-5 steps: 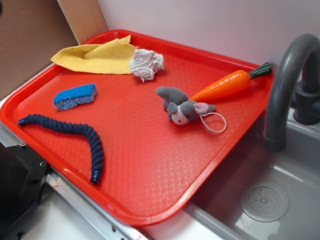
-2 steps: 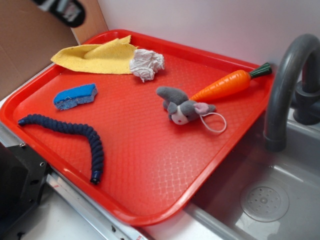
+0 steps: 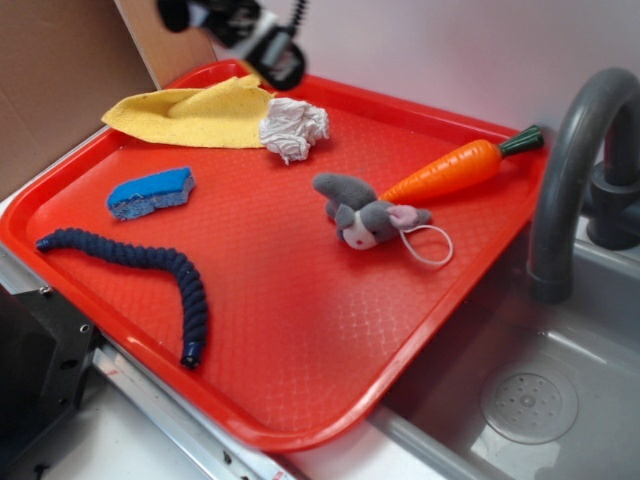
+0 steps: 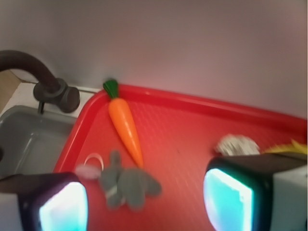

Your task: Grab the carrot.

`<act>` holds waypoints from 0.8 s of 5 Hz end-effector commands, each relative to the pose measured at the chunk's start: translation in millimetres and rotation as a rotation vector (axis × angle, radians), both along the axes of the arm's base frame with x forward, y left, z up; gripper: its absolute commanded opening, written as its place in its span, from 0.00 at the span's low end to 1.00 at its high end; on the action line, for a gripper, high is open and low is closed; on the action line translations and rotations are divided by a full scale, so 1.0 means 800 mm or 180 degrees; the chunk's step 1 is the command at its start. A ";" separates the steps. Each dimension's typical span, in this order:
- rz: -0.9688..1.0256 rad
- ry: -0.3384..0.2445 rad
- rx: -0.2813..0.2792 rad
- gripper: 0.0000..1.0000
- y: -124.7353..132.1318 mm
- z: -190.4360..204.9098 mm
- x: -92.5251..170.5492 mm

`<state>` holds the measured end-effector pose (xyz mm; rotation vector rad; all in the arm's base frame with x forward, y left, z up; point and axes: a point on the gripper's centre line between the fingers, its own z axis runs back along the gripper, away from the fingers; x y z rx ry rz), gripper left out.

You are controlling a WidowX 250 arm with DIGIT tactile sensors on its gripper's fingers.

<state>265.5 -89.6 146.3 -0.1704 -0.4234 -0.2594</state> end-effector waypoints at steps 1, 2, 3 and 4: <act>-0.0235 -0.0044 -0.0011 1.00 -0.025 -0.022 0.057; -0.0501 0.0085 0.0091 1.00 -0.043 -0.058 0.074; -0.0866 0.0212 0.0091 1.00 -0.060 -0.086 0.082; -0.1015 0.0314 0.0113 1.00 -0.067 -0.106 0.085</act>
